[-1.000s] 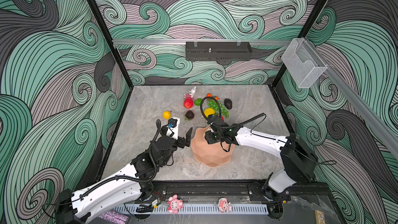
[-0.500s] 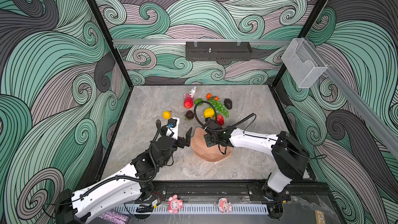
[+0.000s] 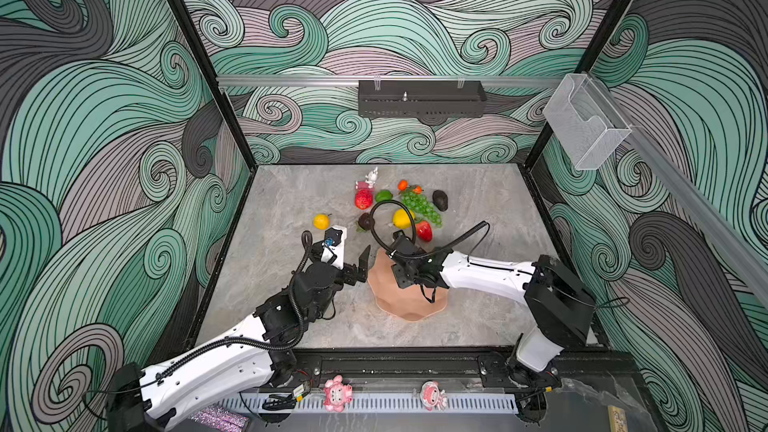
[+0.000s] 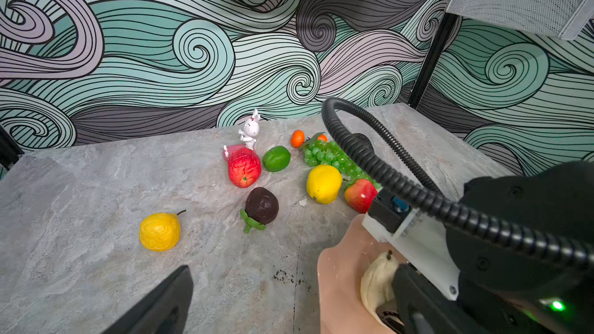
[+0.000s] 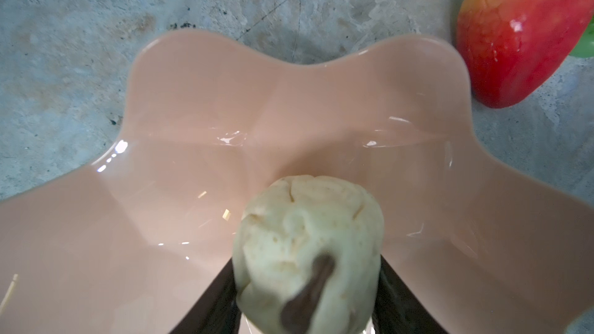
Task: Place and organize the fake fruits in the fruit bowl
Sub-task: 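Set the cream pear in the bowl and open the right gripper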
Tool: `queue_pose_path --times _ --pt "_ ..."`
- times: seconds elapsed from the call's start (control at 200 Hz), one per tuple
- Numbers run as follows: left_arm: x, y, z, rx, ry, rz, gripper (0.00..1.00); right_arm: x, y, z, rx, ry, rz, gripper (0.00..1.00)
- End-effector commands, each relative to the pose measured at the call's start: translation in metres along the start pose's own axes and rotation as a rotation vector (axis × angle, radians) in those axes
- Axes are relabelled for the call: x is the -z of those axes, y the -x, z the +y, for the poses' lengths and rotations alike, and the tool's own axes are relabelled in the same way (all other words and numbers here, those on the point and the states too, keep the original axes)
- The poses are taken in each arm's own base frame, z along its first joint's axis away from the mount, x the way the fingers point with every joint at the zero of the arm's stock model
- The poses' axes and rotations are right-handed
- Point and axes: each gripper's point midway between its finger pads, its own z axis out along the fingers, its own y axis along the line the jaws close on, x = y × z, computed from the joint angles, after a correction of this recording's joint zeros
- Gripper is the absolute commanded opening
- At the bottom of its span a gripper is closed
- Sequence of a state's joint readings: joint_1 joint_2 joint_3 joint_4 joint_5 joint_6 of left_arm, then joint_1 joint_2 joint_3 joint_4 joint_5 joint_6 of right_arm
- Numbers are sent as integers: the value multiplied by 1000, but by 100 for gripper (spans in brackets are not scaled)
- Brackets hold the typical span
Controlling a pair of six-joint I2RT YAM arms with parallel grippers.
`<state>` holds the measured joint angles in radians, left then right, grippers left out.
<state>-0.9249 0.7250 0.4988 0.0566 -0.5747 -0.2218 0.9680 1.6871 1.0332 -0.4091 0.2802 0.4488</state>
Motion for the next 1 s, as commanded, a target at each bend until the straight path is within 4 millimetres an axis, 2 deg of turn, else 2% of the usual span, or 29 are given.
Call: queue_pose_path --times 0.0,0.49,0.575,0.786,0.996 --pt "-1 -1 7 6 39 -2 99 4 -12 -6 16 -32 23 61" --pt "-2 -2 8 -1 48 3 99 6 -16 2 12 12 37 75" --pt "-2 -3 8 -3 49 5 99 6 -17 2 10 14 37 74" --pt "-4 -5 8 -9 51 13 99 5 -20 4 12 26 52 67" --pt "-5 -6 7 -14 50 19 99 11 -21 3 19 26 61 72"
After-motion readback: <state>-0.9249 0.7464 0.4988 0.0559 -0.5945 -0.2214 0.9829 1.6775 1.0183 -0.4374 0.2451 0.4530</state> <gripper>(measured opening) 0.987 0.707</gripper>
